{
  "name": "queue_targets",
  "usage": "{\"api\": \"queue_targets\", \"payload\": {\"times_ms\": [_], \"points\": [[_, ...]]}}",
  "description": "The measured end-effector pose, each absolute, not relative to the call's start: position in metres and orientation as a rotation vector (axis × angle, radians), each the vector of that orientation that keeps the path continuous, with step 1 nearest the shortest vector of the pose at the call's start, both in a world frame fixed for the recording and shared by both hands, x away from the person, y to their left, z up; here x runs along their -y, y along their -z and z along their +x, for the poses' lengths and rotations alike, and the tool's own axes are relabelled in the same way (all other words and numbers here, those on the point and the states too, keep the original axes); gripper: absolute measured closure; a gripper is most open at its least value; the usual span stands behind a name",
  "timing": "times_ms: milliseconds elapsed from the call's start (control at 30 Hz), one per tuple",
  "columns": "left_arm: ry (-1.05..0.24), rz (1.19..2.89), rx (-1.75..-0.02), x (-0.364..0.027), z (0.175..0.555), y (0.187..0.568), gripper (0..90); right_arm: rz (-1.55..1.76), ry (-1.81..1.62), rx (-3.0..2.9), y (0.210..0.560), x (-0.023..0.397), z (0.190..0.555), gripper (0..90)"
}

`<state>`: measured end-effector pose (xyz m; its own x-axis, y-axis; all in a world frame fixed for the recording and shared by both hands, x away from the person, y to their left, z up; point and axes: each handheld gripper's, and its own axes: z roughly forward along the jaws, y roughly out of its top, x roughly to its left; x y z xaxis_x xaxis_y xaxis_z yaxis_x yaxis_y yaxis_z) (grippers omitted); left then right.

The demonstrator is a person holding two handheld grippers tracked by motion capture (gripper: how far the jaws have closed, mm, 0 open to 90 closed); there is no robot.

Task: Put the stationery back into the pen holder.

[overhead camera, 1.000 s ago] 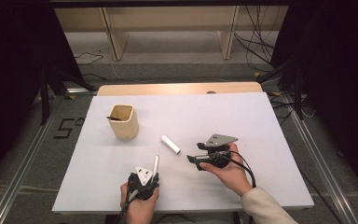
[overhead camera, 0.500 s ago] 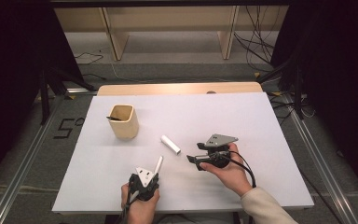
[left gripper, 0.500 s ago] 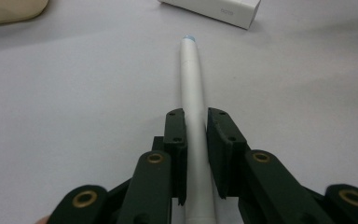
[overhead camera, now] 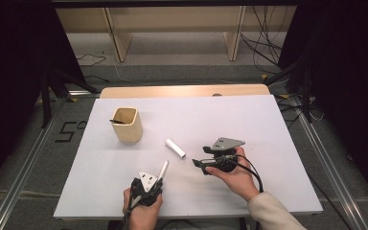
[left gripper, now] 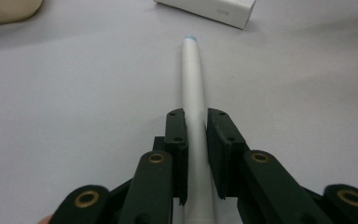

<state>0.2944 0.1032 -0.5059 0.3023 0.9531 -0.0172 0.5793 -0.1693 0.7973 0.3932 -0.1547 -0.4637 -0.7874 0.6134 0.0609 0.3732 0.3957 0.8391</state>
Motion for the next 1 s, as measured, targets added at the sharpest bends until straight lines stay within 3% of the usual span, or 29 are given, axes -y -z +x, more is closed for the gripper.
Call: {"api": "queue_targets", "payload": {"times_ms": [533, 1000], "points": [[-0.637, 1.836, -1.337, -0.111, 0.295, 0.500, 78.9, 0.867, -1.337, -2.399, 0.464, 0.155, 0.394, 35.2], [-0.678, 1.781, -1.247, -0.117, 0.320, 0.461, 78.9, 0.886, -1.343, -2.394, 0.464, 0.156, 0.394, 35.2]]}}
